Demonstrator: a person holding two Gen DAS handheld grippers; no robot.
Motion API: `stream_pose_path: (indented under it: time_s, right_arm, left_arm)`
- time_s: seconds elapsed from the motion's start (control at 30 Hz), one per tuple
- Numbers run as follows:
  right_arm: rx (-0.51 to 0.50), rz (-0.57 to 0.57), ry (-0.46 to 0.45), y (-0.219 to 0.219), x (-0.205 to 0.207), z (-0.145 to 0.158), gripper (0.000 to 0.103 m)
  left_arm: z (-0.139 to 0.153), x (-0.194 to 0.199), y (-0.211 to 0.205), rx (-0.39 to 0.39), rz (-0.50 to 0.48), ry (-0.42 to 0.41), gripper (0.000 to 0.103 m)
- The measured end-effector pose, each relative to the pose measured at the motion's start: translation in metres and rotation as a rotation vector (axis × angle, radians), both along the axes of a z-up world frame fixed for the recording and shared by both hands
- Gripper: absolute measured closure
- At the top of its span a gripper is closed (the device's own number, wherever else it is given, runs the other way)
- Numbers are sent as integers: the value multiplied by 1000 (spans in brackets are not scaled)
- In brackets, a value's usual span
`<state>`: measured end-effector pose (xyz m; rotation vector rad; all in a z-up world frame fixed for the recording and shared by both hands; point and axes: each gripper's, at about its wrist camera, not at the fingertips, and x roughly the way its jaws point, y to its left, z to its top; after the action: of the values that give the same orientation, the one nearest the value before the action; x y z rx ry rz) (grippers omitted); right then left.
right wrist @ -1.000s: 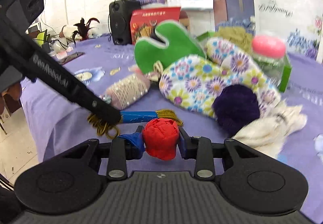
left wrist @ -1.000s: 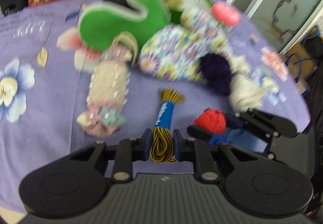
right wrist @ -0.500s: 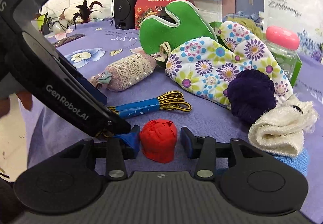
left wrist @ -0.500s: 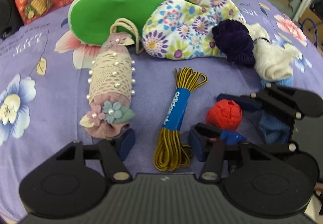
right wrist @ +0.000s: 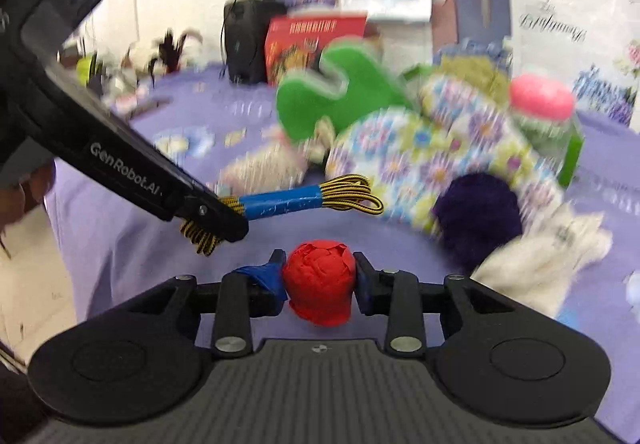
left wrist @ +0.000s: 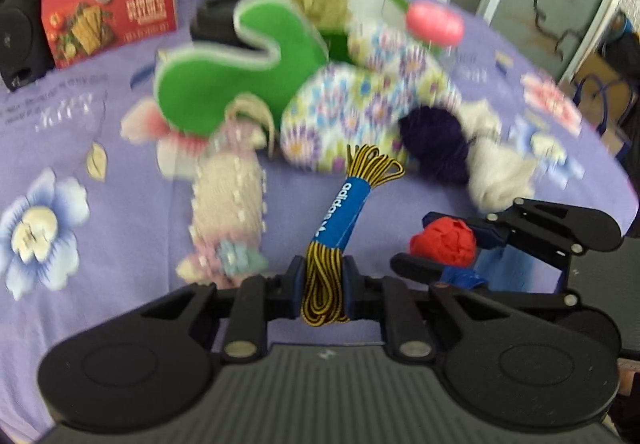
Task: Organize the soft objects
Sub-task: 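Carry the red ball and shoelace into the green box and release both, then move both tools back over the pile toward the white towel roll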
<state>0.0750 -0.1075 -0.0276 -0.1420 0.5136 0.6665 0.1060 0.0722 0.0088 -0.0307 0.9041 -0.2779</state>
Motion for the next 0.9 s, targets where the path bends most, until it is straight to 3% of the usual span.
stream_pose_path:
  time_s: [0.13, 0.27, 0.43, 0.47, 0.5, 0.53, 0.63, 0.73, 0.9]
  right_arm:
    - [-16, -9, -146, -1, 20, 47, 86]
    - [-57, -19, -254, 0, 75, 92, 85]
    - [-125, -65, -259, 4, 172, 117, 83]
    - [-115, -71, -229, 3, 193, 117, 81]
    - [-99, -77, -180, 1, 212, 116, 81]
    - [-82, -96, -132, -2, 229, 115, 80]
    - [-33, -180, -79, -15, 253, 116, 78]
    - [24, -198, -101, -27, 247, 119, 77]
    - [20, -196, -157, -38, 217, 124, 76]
  left_arm:
    - [44, 22, 0, -30, 10, -108, 88]
    - [88, 73, -2, -4, 42, -240, 88]
    - [109, 173, 1, 39, 105, -242, 85]
    - [108, 191, 2, 49, 106, -232, 70]
    - [106, 208, 3, 59, 118, -212, 28]
    - [104, 219, 5, 63, 149, -201, 22]
    - [100, 234, 10, 86, 183, -226, 16]
    - [98, 234, 14, 92, 188, -244, 9]
    - [99, 202, 12, 102, 164, -281, 9]
